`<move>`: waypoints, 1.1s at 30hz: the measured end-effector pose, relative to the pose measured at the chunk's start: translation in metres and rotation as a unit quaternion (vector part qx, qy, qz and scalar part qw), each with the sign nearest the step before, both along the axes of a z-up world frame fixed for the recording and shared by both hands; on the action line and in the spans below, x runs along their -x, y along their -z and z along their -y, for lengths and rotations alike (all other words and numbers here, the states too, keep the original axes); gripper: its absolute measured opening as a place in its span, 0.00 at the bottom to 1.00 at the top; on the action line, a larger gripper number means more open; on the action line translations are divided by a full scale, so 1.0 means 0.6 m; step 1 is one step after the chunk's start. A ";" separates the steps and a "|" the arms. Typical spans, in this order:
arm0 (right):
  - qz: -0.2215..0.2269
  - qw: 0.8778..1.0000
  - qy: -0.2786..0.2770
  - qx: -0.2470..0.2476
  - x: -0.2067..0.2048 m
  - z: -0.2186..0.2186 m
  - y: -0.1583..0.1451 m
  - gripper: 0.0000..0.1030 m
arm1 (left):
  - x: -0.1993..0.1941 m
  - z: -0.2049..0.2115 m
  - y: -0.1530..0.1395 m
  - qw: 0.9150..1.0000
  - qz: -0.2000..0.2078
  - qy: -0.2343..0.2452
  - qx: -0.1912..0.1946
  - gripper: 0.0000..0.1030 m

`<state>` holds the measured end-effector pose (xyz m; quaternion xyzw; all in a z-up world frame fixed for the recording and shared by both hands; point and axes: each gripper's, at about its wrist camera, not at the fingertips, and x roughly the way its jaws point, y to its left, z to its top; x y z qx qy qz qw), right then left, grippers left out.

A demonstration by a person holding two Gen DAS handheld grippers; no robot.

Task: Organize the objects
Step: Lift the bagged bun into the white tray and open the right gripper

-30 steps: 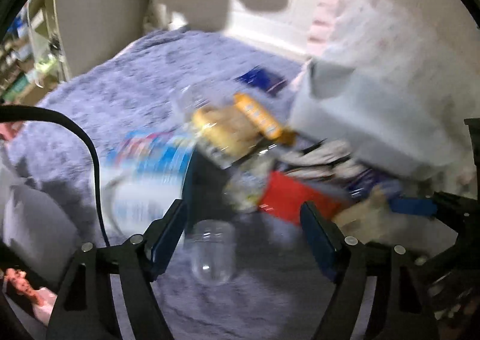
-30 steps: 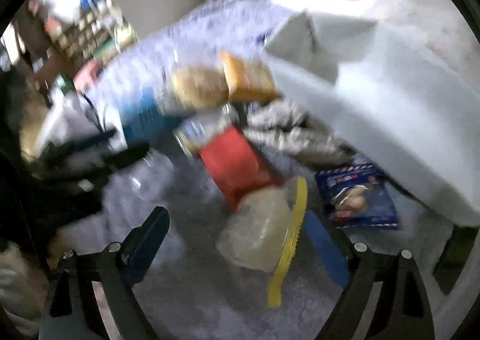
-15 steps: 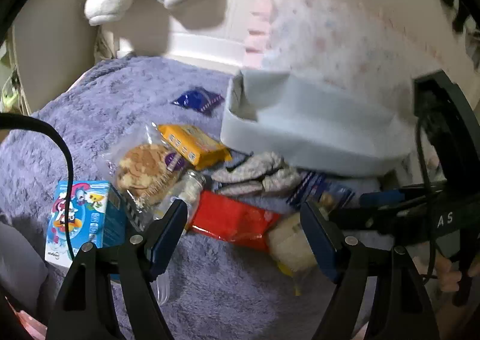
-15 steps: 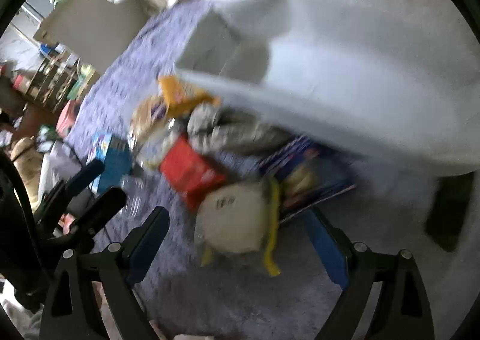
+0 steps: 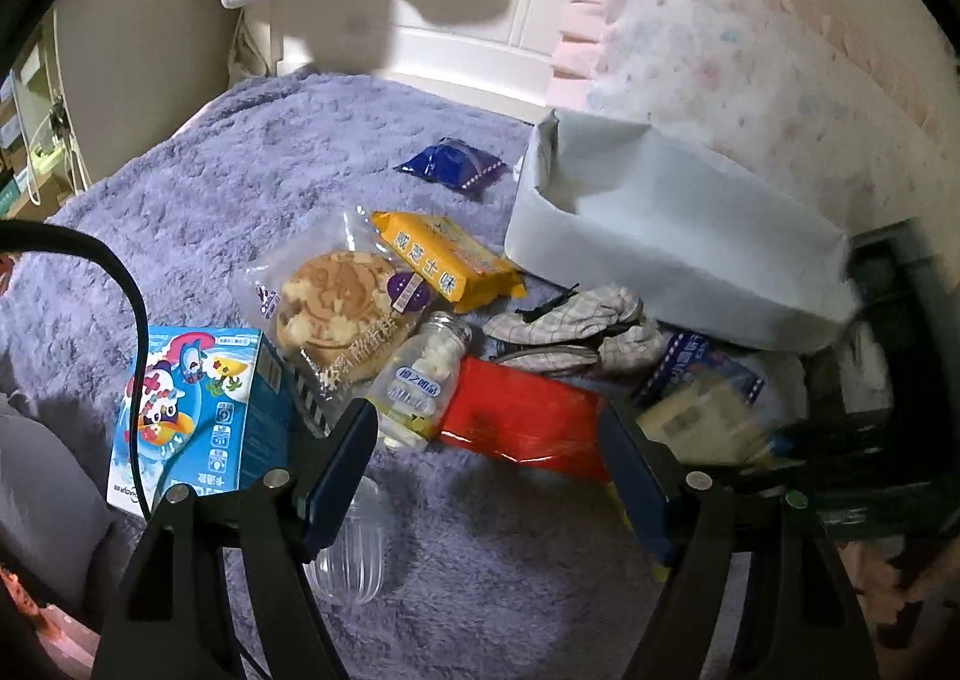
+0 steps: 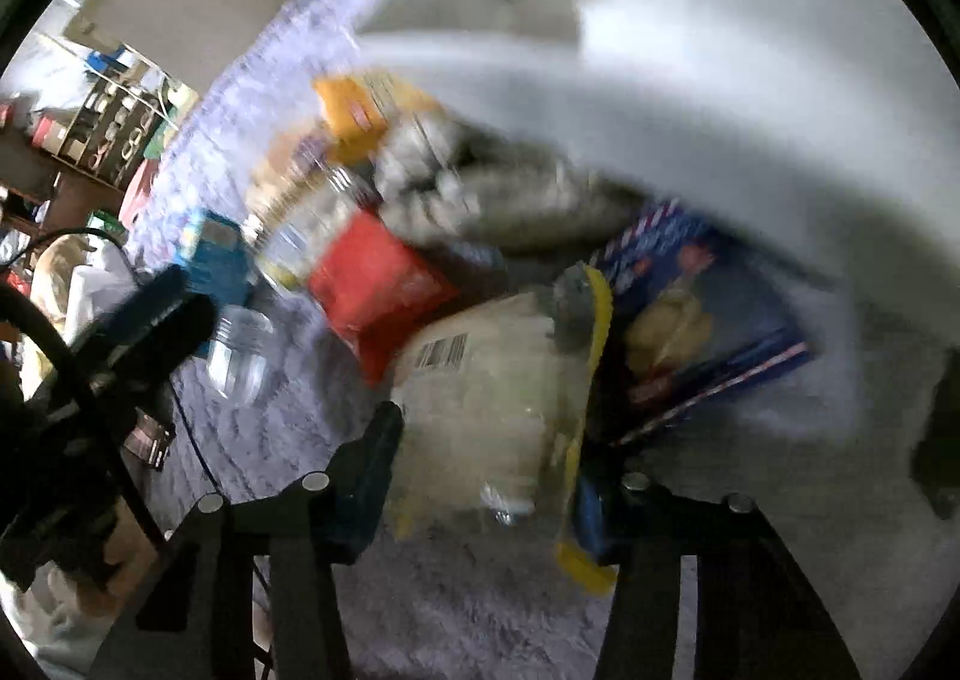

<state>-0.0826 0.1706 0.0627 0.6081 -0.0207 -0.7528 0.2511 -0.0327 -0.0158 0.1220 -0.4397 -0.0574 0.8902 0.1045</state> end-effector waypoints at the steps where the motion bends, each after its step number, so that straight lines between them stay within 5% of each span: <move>1: -0.022 1.000 0.003 0.009 -0.008 -0.010 -0.025 0.46 | -0.001 0.000 -0.002 1.000 -0.001 0.001 -0.002 0.73; 12: -0.145 0.978 0.080 0.123 -0.033 -0.114 -0.157 0.46 | -0.030 -0.048 -0.080 0.992 -0.104 0.042 -0.057 0.73; 16: -0.199 0.964 0.137 0.114 -0.025 -0.135 -0.167 0.46 | -0.021 -0.123 -0.114 0.985 -0.136 0.093 -0.053 0.73; 21: -0.244 0.939 0.227 0.086 0.013 -0.186 -0.144 0.46 | -0.003 -0.181 -0.089 0.983 -0.113 0.137 -0.046 0.73; 29: -0.276 0.919 0.253 0.119 0.018 -0.216 -0.131 0.48 | 0.004 -0.195 -0.059 0.986 -0.108 0.123 0.015 0.72; 33: -0.311 0.909 0.240 0.137 -0.009 -0.209 -0.162 0.71 | 0.001 -0.188 -0.061 0.987 -0.113 0.117 0.017 0.72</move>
